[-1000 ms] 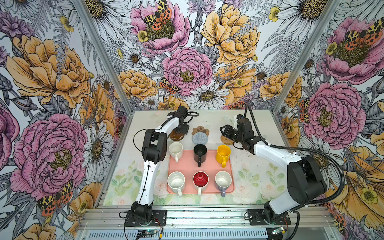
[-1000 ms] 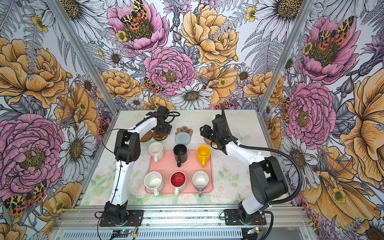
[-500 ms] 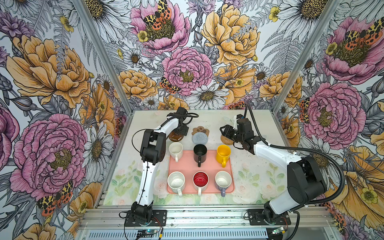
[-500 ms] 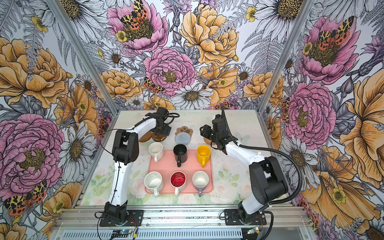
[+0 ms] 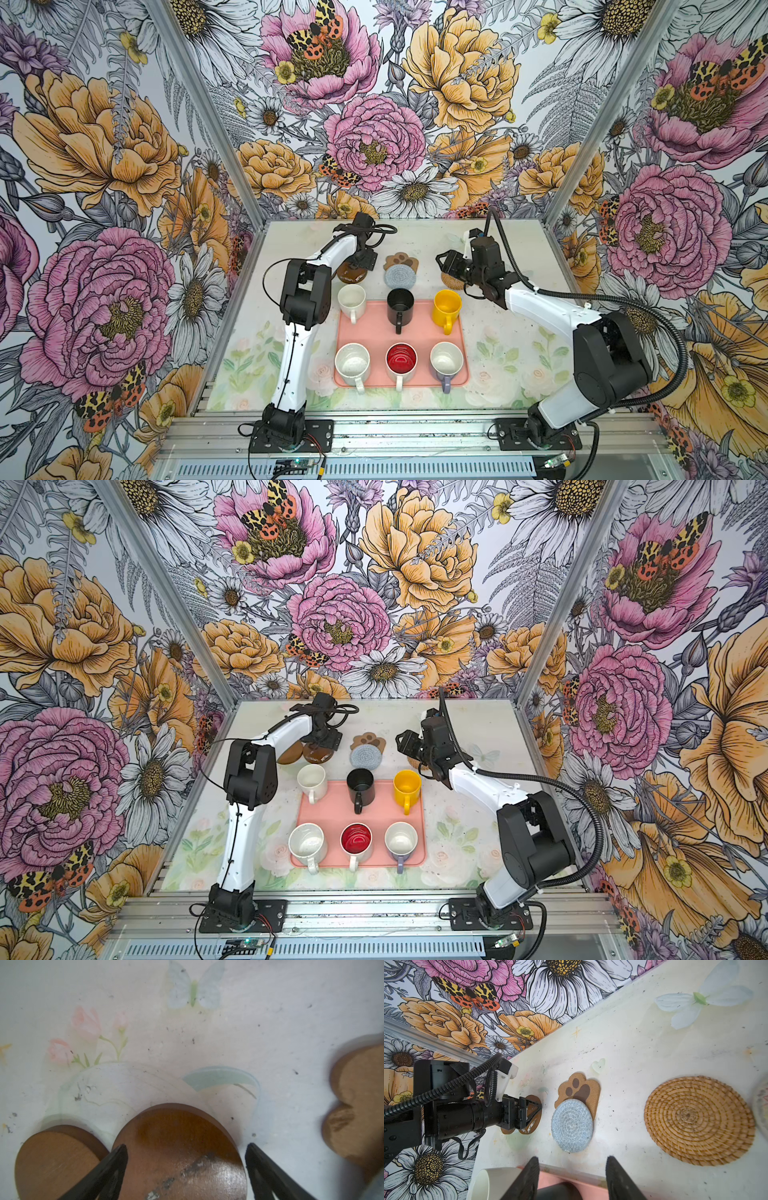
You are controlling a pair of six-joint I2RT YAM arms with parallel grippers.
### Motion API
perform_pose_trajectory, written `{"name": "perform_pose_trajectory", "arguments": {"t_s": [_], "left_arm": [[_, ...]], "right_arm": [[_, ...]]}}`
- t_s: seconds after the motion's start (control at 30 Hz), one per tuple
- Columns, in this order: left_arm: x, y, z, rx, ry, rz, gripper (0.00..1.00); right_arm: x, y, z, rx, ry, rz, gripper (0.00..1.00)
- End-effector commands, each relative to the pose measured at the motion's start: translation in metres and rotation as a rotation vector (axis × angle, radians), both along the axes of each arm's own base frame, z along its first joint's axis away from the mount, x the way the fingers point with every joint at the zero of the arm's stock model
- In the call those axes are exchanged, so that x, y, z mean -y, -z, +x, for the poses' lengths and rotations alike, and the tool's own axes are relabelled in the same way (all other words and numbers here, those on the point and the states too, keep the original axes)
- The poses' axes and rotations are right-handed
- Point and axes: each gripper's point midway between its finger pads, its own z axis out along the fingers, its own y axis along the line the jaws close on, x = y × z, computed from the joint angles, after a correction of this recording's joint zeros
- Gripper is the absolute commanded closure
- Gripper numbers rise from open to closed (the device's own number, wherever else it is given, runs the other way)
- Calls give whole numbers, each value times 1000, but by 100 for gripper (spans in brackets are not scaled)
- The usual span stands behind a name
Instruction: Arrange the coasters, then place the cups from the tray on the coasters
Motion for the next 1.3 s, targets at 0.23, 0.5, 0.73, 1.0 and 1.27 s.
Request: {"name": "perform_pose_trajectory", "arguments": {"t_s": [0.23,0.5,0.73,1.0,1.27], "left_arm": [[27,-93,23,189,-11,-154,10],[69,-119,0,166,42,-358,18],[89,-125,-18,147,67,-518,27],[98,-85,-36,51,55,-523,45],[91,-51,-45,-3,14,-509,46]], "right_arm": [[-28,-12,21,17,-70,11,46],[-44,-4,39,-25,-170,-38,48],[-57,5,56,-77,-259,-66,55],[-57,29,65,-161,-324,-106,67],[-45,63,65,-267,-375,-165,59]]}}
